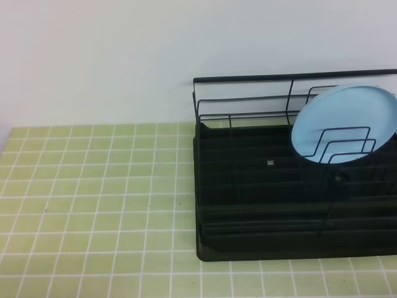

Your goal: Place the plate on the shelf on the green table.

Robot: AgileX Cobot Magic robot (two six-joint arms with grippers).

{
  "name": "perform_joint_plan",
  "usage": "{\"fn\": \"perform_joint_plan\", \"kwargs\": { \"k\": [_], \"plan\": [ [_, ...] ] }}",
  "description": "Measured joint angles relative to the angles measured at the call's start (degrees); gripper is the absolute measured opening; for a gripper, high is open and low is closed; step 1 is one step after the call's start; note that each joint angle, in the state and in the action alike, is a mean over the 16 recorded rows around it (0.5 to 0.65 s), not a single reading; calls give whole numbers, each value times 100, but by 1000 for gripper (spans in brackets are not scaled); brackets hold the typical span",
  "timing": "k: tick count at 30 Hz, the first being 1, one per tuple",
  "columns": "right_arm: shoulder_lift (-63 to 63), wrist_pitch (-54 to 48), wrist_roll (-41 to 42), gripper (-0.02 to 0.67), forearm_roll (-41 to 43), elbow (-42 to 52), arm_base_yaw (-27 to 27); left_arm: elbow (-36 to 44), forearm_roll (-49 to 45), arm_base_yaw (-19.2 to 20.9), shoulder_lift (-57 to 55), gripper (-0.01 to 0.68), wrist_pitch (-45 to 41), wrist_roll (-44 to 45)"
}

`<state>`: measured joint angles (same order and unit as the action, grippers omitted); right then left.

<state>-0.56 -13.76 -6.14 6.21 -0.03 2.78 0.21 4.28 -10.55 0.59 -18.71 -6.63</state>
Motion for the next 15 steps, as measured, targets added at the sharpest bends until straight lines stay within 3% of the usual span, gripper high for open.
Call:
{"fn": "perform_joint_plan", "kwargs": {
  "k": [15],
  "plan": [
    [-15, -450, 306, -4, -104, 27, -4, 0, -13, 0, -1, -1, 0, 0]
  ]
}}
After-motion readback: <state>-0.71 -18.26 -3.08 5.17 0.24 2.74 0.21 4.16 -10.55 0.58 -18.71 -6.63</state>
